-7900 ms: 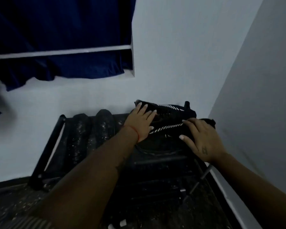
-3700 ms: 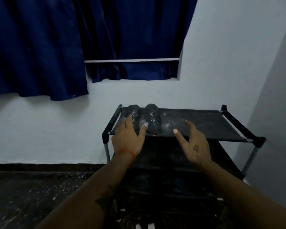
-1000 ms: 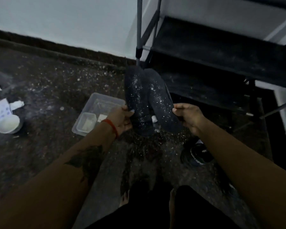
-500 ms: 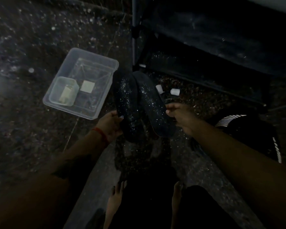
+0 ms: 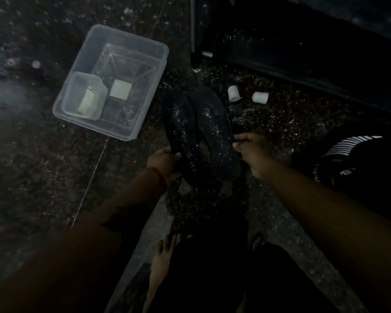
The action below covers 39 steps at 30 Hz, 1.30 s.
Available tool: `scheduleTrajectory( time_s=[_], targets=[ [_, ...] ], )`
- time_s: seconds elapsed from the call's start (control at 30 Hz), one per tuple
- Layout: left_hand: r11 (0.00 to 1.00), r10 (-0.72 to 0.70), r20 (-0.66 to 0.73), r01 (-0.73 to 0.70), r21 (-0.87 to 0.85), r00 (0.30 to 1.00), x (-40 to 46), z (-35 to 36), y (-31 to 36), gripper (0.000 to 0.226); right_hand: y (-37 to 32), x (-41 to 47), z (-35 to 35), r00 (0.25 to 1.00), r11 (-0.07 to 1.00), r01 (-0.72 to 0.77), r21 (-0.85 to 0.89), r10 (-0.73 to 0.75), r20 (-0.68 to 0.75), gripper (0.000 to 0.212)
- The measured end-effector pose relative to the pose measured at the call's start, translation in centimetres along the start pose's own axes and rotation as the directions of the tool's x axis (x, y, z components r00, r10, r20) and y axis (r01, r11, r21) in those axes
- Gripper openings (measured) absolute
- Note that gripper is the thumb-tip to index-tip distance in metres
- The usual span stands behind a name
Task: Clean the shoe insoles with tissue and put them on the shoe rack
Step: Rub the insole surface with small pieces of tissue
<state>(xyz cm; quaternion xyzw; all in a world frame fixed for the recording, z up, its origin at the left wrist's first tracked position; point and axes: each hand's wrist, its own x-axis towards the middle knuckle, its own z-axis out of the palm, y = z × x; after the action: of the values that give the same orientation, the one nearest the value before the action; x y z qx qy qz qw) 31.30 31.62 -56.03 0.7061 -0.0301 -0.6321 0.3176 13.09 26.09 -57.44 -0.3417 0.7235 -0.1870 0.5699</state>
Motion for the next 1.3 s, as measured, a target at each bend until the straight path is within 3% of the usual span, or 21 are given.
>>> scheduleTrajectory(
  time_s=[0.1, 0.2, 0.37, 0.43, 0.57, 0.7, 0.83, 1.13, 1.3],
  targets=[
    [0.999, -0.023, -0.013, 0.022, -0.03, 1.0, 0.1, 0.0, -0.5, 0.03, 0.8, -0.1, 0.1, 0.999, 0.997, 0.031, -0.07, -0.032, -0.018, 0.025],
    [0.999, -0.015, -0.088, 0.011, -0.049, 0.996, -0.2, -0.3, -0.4, 0.019, 1.0, -0.3, 0.2, 0.995, 0.991, 0.078, -0.105, -0.083, -0.046, 0.028],
    [0.989, 0.144, -0.175, -0.134, 0.064, 0.974, -1.1, -1.1, -0.3, 0.004, 0.9, -1.1, 0.6, 0.977, 0.973, 0.18, -0.146, -0.195, -0.091, 0.029],
    [0.973, 0.224, -0.183, -0.208, 0.101, 0.957, -1.5, -1.2, 0.1, 0.029, 0.4, -1.5, 1.2, 0.97, 0.968, 0.205, -0.146, -0.221, -0.102, 0.031],
    [0.893, 0.434, -0.213, -0.387, 0.23, 0.876, -2.3, -1.9, 2.0, 0.046, -1.9, -3.1, 3.0, 0.917, 0.909, 0.365, -0.201, -0.388, -0.089, 0.034],
    [0.864, 0.49, -0.207, -0.441, 0.241, 0.847, -3.4, -0.8, 3.5, 0.05, -4.8, -4.0, 2.9, 0.838, 0.812, 0.534, -0.238, -0.546, 0.017, 0.035],
    [0.778, 0.609, -0.178, -0.54, 0.32, 0.773, -3.9, -2.6, 7.0, 0.052, -10.2, -4.6, 5.2, 0.758, 0.721, 0.634, -0.28, -0.651, 0.037, 0.037],
    [0.639, 0.763, -0.3, -0.604, 0.476, 0.572, -1.3, -10.5, 11.8, 0.057, -16.5, -4.1, 15.4, 0.701, 0.656, 0.709, -0.261, -0.697, 0.151, 0.036],
    [0.565, 0.801, -0.277, -0.517, 0.643, 0.531, 1.2, -15.1, 11.6, 0.064, -16.2, -2.5, 21.9, 0.655, 0.579, 0.753, -0.313, -0.702, 0.28, 0.041]
  ],
)
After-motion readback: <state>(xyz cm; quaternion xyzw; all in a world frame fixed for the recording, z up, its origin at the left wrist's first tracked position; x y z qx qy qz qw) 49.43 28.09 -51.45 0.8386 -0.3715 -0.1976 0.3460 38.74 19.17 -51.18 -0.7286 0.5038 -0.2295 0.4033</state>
